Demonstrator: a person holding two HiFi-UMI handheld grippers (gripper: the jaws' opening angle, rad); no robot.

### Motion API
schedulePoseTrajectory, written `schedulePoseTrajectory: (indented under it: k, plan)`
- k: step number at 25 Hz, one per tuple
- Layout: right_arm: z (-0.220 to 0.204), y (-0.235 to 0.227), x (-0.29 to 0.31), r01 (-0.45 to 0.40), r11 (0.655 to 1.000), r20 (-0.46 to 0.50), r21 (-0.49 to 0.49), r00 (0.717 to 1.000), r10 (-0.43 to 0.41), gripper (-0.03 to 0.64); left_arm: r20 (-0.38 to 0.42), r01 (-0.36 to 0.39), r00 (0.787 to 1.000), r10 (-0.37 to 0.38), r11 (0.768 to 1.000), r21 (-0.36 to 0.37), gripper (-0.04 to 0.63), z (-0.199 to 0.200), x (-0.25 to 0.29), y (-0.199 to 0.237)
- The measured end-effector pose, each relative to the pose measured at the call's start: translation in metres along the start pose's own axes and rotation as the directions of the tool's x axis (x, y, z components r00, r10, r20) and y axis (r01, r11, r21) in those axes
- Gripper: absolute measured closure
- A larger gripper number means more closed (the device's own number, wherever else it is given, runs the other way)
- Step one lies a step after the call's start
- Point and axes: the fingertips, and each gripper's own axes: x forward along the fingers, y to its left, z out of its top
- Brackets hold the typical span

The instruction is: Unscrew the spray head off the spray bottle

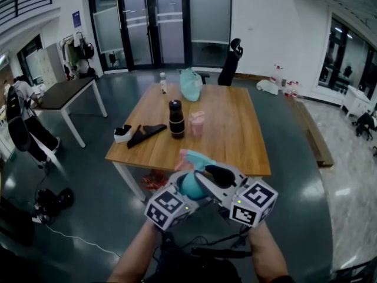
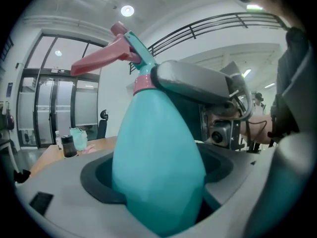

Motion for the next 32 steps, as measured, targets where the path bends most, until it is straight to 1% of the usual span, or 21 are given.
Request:
schedulePoseTrajectory:
  k: [4, 6, 7, 8, 10, 13, 16, 20, 23, 24, 25, 27, 30, 32]
  plan:
    - [0.001, 0.007, -0.004, -0.087, 0.996, 0.005, -0.001, 0.996, 0.087, 0.476, 0.031, 0.100, 0.995, -0.099, 0.995, -0.011, 0.158, 0.003, -0.004, -0.012]
    - [0.001, 0.009, -0.006, -0.127, 0.992, 0.014, 0.013, 0.992, 0.127, 0.476, 0.051, 0.127, 0.991, -0.126, 0.992, -0.019, 0.158, 0.004, -0.006, -0.016]
    - [0.000, 0.009, -0.006, -0.129, 0.991, 0.018, 0.022, 0.992, 0.129, 0.477, 0.054, 0.126, 0.991, -0.125, 0.992, -0.021, 0.158, 0.003, -0.007, -0.017]
    - [0.000, 0.008, -0.006, -0.117, 0.993, 0.021, 0.028, 0.993, 0.116, 0.472, 0.050, 0.115, 0.992, -0.113, 0.993, -0.022, 0.158, 0.003, -0.007, -0.015]
    - [-0.001, 0.005, -0.004, -0.070, 0.997, 0.020, 0.026, 0.997, 0.069, 0.438, 0.034, 0.075, 0.997, -0.074, 0.997, -0.028, 0.158, 0.001, -0.007, -0.009]
    - [0.000, 0.003, -0.002, -0.030, 0.999, 0.025, 0.031, 0.999, 0.030, 0.437, 0.010, -0.006, 1.000, 0.006, 0.999, -0.040, 0.158, -0.003, -0.007, 0.004]
    - [0.000, 0.000, -0.001, 0.016, 0.999, 0.027, 0.040, 0.999, -0.017, 0.437, 0.001, -0.079, 0.997, 0.079, 0.996, -0.049, 0.158, -0.004, -0.006, 0.015]
    - [-0.006, -0.002, 0.006, 0.064, 0.997, 0.005, 0.043, 0.998, -0.064, 0.437, -0.021, -0.147, 0.989, 0.147, 0.989, -0.029, 0.158, -0.009, -0.004, 0.022]
    - [-0.010, -0.001, 0.008, 0.091, 0.995, -0.013, 0.040, 0.996, -0.090, 0.437, -0.041, -0.174, 0.984, 0.174, 0.985, -0.017, 0.158, -0.012, -0.003, 0.021]
    - [-0.011, -0.002, 0.008, 0.100, 0.994, -0.016, 0.038, 0.995, -0.099, 0.448, -0.042, -0.172, 0.984, 0.171, 0.985, -0.017, 0.158, -0.012, -0.003, 0.020]
    - [-0.011, -0.003, 0.008, 0.100, 0.994, -0.016, 0.037, 0.995, -0.100, 0.472, -0.042, -0.165, 0.986, 0.164, 0.986, -0.016, 0.158, -0.012, -0.003, 0.018]
    - [-0.012, -0.002, 0.007, 0.078, 0.996, -0.014, 0.036, 0.997, -0.077, 0.473, -0.036, -0.135, 0.990, 0.134, 0.991, -0.011, 0.158, -0.012, -0.003, 0.016]
    - [-0.010, 0.002, 0.005, 0.016, 0.999, -0.010, 0.031, 1.000, -0.016, 0.473, -0.016, -0.049, 0.999, 0.048, 0.999, -0.012, 0.158, -0.009, -0.005, 0.006]
    - [-0.009, 0.007, 0.003, -0.033, 0.999, -0.007, 0.030, 0.999, 0.033, 0.472, -0.004, 0.009, 1.000, -0.009, 1.000, -0.011, 0.158, -0.007, -0.008, -0.001]
